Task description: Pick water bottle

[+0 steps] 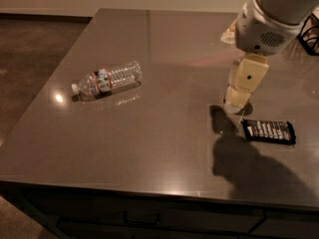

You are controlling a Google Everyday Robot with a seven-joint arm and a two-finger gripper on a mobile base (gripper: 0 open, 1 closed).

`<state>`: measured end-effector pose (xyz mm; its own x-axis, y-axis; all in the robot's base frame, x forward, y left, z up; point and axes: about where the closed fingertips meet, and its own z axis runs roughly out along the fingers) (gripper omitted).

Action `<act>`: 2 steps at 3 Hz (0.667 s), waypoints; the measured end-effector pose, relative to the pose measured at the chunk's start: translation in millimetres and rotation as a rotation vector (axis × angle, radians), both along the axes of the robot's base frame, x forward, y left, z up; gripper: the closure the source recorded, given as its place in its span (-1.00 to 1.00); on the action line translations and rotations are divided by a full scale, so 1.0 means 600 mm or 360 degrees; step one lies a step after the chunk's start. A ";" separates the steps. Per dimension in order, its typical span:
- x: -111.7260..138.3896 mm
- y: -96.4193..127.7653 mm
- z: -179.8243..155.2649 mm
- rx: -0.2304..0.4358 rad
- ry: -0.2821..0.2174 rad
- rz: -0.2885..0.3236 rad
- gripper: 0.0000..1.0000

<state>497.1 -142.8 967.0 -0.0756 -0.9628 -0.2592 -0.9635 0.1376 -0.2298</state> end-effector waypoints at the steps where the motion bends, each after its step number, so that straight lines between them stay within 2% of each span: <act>1: 0.057 0.090 -0.018 0.0046 0.0031 0.0181 -1.00; 2: 0.092 0.148 -0.035 0.0046 0.0049 0.0292 -1.00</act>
Offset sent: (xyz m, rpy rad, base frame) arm 0.0796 0.1288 -0.0342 0.0243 0.0572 0.2696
